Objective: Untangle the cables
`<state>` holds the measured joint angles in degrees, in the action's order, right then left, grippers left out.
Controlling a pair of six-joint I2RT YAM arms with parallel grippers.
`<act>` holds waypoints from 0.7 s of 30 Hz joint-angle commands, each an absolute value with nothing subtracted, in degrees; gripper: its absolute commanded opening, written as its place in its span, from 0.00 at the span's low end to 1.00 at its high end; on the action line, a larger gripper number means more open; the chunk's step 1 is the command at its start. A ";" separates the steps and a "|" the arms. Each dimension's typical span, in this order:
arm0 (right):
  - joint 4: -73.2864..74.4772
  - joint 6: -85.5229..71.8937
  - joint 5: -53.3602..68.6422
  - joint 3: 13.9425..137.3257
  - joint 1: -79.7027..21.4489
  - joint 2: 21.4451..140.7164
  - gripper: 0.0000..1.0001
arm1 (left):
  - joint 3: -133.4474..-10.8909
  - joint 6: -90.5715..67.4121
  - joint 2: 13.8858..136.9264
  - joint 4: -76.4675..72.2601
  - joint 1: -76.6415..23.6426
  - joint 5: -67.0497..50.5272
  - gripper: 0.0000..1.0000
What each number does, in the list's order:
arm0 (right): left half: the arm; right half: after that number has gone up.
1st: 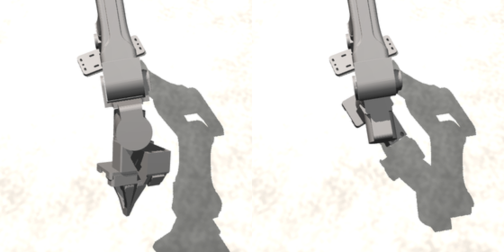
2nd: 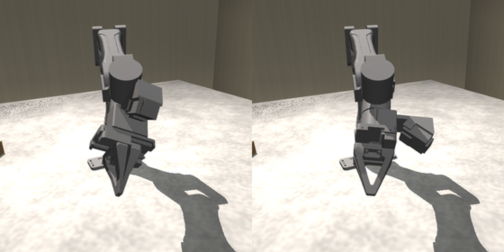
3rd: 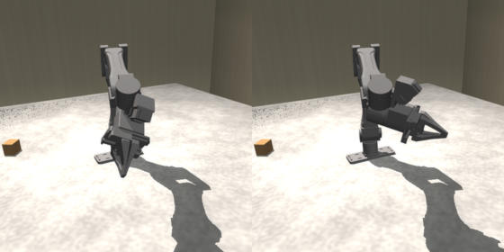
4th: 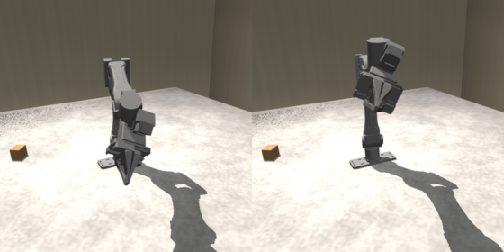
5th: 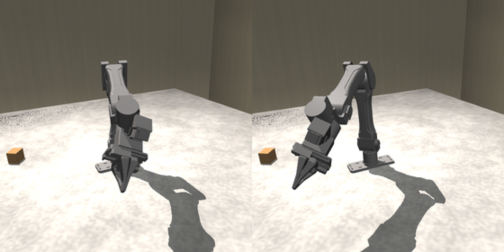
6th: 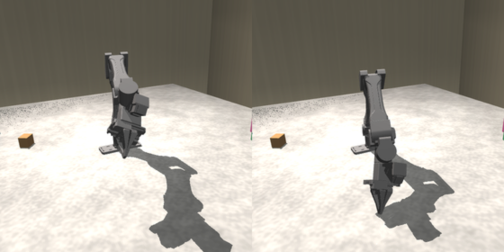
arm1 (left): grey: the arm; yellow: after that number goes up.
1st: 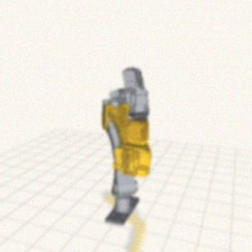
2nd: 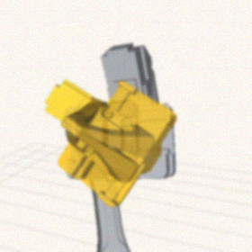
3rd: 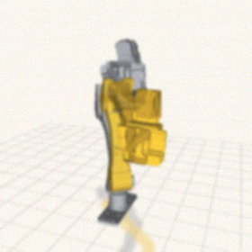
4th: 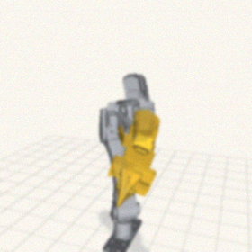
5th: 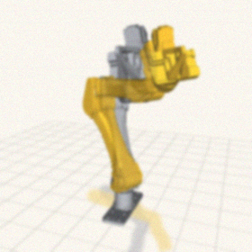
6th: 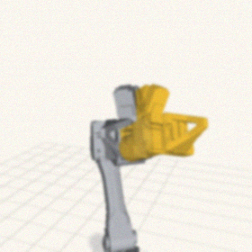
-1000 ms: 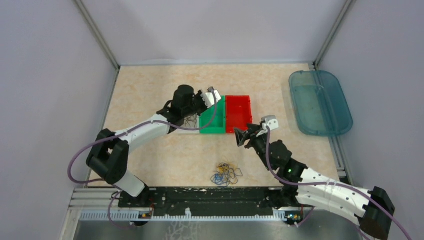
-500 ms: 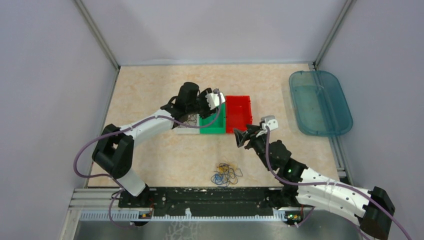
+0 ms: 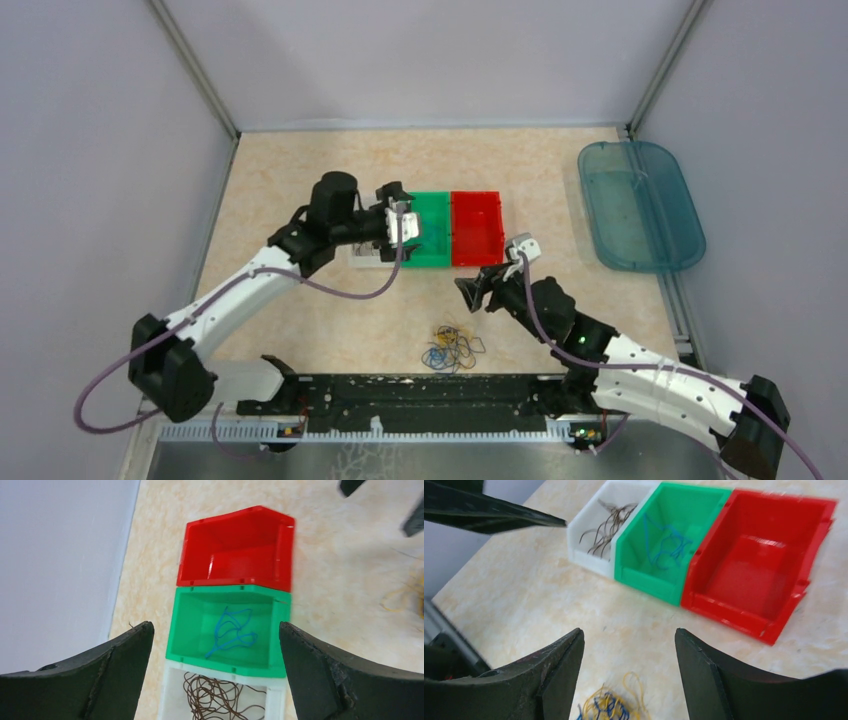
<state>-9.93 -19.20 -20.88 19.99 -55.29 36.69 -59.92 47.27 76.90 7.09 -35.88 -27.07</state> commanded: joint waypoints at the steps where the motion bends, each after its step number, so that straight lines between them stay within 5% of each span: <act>1: -1.08 -26.04 -7.39 21.94 -54.78 35.11 0.68 | -54.49 58.01 68.29 17.81 -36.11 -38.62 1.00; 9: 13.92 -37.10 11.39 25.82 -54.91 40.38 0.65 | -46.61 65.94 55.75 24.58 -36.05 -42.33 1.00; 21: 7.69 -37.50 12.48 20.43 -54.93 44.70 0.50 | -47.84 64.10 54.36 23.57 -36.10 -42.90 1.00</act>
<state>12.67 -37.34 11.75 21.23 -55.24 42.35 -46.85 63.33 55.79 23.22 -35.92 -39.53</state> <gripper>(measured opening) 0.504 0.998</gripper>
